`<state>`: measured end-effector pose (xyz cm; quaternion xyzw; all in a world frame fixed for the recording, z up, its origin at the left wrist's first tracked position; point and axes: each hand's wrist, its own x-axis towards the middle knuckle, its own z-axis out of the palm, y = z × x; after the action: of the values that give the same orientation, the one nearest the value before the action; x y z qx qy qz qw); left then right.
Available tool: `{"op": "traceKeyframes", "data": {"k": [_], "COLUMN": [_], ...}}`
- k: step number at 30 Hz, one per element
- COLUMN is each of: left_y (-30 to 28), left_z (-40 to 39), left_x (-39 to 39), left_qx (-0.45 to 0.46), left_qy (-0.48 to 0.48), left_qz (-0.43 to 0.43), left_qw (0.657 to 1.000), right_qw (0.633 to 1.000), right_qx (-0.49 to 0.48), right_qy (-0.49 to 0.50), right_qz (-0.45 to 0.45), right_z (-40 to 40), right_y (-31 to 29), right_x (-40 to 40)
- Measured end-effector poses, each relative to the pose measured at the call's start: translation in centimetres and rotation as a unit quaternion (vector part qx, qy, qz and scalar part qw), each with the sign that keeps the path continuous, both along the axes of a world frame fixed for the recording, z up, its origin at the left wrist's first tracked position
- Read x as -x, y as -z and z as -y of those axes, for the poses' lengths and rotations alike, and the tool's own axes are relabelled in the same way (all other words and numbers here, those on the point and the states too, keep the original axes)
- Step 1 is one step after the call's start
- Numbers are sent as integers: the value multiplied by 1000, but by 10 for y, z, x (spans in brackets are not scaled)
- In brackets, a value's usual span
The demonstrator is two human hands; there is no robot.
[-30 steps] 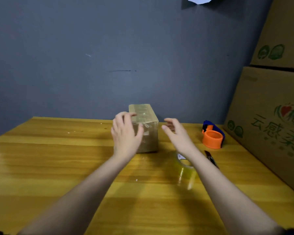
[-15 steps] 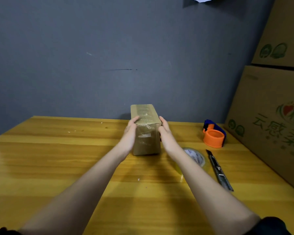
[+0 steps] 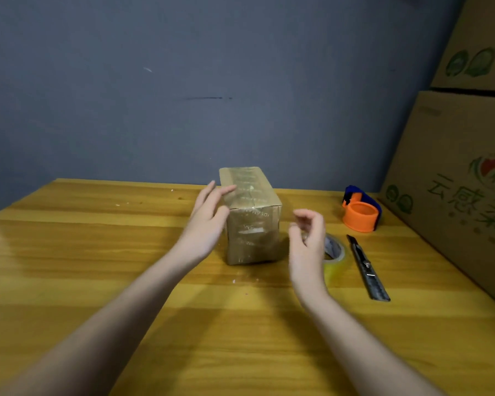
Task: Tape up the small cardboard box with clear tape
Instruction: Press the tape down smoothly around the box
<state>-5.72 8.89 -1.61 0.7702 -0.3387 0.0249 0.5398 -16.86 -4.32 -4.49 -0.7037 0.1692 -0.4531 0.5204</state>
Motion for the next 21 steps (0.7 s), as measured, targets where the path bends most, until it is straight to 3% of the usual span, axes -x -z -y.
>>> {"op": "traceKeyframes", "data": {"k": [4, 9, 21], "left_y": [-13, -11, 7], "left_z": [8, 25, 27], "left_x": [-7, -20, -31], "left_qx": [-10, -42, -3], "left_qy": [16, 76, 70], "left_qz": [81, 87, 91], "left_qw": [997, 992, 993], "right_qw": [989, 967, 972], "right_qx": [-113, -202, -180], "right_qy": [-76, -135, -144], "right_qz": [-63, -81, -34], "right_z": [-10, -20, -19], "right_y": [3, 1, -1], "right_x": [5, -4, -16]}}
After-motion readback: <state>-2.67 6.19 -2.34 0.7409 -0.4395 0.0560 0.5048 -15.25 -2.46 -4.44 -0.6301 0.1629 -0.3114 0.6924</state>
